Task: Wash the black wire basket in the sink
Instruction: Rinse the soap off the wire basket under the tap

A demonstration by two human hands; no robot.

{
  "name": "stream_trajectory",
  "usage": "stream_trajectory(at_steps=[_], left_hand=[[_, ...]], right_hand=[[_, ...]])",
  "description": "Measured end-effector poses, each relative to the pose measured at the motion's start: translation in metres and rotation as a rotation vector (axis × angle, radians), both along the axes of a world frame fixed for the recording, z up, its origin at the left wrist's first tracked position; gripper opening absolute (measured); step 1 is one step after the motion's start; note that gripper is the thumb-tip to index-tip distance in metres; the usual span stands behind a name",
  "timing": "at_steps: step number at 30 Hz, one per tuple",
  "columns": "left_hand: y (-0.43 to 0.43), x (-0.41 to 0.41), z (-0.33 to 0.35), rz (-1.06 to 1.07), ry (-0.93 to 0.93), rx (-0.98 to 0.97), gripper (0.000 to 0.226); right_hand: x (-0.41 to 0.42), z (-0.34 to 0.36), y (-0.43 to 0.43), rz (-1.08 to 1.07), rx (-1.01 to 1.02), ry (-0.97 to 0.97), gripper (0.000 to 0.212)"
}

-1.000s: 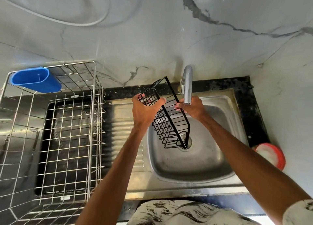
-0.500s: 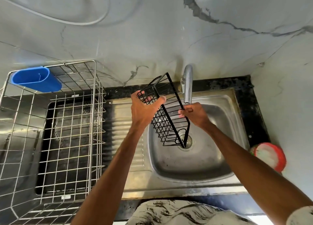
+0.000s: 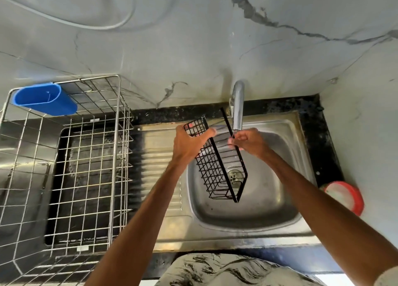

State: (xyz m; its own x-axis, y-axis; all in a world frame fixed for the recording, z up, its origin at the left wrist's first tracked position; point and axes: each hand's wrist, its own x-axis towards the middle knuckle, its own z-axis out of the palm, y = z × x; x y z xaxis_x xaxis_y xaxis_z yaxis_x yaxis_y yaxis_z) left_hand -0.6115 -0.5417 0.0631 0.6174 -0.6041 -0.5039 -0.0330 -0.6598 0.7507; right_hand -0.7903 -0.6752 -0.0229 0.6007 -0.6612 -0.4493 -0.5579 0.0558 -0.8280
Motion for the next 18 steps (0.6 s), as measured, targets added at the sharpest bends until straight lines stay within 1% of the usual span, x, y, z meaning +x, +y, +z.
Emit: stream_trajectory(at_steps=[1,3,4,5,6,7,8,9,10,11,12,13,14,16,17,18], left_hand=[[-0.002,-0.002,0.0,-0.019,0.009,0.01,0.079],[-0.006,-0.006,0.001,-0.03,0.035,0.005,0.047],[-0.007,-0.007,0.001,-0.023,0.055,0.0,0.041],[-0.009,-0.007,0.003,-0.023,0.073,0.011,0.047],[-0.01,-0.004,0.003,-0.025,0.097,0.032,0.064],[-0.011,-0.003,0.004,-0.018,0.105,0.042,0.086],[-0.013,-0.001,0.003,-0.02,0.105,0.047,0.102],[-0.015,0.0,0.005,-0.029,0.092,0.046,0.111],[-0.016,0.001,0.004,-0.05,0.082,0.045,0.116],[-0.017,0.001,0.004,-0.086,0.071,0.031,0.117],[-0.019,0.0,0.004,-0.122,0.06,0.019,0.114],[-0.02,-0.003,0.005,-0.147,0.056,0.015,0.107],[-0.02,-0.006,0.005,-0.17,0.051,0.019,0.094],[-0.023,-0.01,0.007,-0.229,0.016,0.013,0.05],[-0.024,-0.011,0.007,-0.25,-0.011,-0.017,0.038],[-0.026,-0.01,0.004,-0.266,-0.03,-0.053,0.036]], right_hand=[[0.01,0.01,-0.005,-0.05,-0.047,-0.009,0.015],[0.024,0.014,-0.016,-0.16,-0.149,-0.049,0.011],[0.025,0.014,-0.018,-0.161,-0.255,-0.075,0.018],[0.023,0.011,-0.019,-0.11,-0.422,-0.083,0.028],[0.016,0.006,-0.02,-0.002,-0.63,-0.041,0.034],[0.007,0.0,-0.021,0.143,-0.805,-0.001,0.038],[-0.001,-0.003,-0.02,0.3,-0.921,0.031,0.042],[-0.009,-0.012,-0.021,0.434,-1.002,0.003,0.047],[-0.015,-0.016,-0.022,0.558,-1.049,-0.035,0.051],[-0.018,-0.02,-0.024,0.662,-1.06,-0.061,0.053],[-0.019,-0.019,-0.025,0.755,-1.041,-0.024,0.055],[-0.019,-0.015,-0.027,0.832,-1.031,0.045,0.06],[-0.015,-0.007,-0.028,0.903,-1.004,0.141,0.065],[-0.006,0.008,-0.028,1.013,-0.984,0.288,0.07],[-0.001,0.013,-0.026,1.012,-1.016,0.294,0.068],[0.002,0.016,-0.023,1.0,-1.064,0.285,0.066]])
